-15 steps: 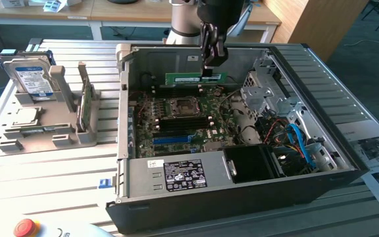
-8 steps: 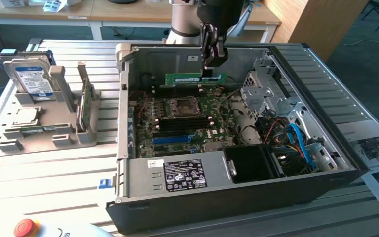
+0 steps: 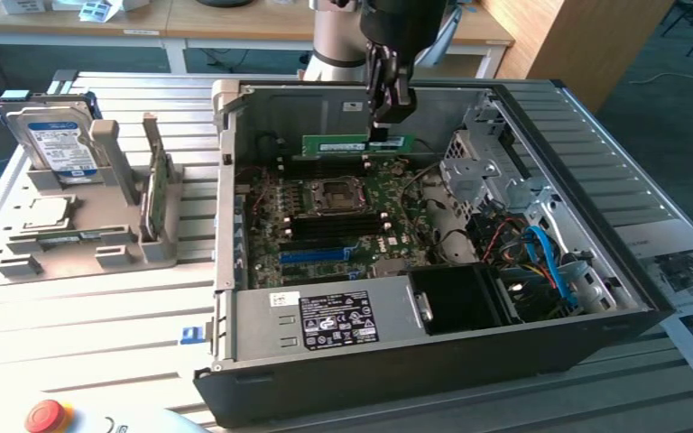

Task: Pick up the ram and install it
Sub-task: 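Insert the ram into the slot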

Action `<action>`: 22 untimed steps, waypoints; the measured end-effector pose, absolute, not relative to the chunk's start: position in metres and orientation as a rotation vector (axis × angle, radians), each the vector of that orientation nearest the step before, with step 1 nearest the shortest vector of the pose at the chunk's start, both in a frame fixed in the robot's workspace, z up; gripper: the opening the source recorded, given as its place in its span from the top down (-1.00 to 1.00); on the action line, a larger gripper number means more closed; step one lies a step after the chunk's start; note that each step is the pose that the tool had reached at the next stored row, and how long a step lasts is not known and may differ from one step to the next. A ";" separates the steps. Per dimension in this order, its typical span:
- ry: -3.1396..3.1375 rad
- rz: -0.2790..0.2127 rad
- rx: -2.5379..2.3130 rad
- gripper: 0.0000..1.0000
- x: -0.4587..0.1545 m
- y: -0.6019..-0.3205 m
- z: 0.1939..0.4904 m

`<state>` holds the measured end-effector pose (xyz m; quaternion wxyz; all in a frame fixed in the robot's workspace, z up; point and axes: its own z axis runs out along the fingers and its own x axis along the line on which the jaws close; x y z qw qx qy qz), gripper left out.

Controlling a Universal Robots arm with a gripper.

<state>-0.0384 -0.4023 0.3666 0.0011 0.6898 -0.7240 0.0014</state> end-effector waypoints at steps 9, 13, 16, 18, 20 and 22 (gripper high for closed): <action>-2.273 0.004 2.166 0.76 -0.038 -0.402 0.356; -2.273 0.004 2.166 0.76 -0.038 -0.402 0.352; -2.273 0.004 2.166 0.76 -0.038 -0.402 0.348; -2.273 0.004 2.166 0.76 -0.038 -0.402 0.346; -2.273 0.004 2.166 0.76 -0.038 -0.402 0.344; -2.273 0.004 2.166 0.76 -0.038 -0.402 0.342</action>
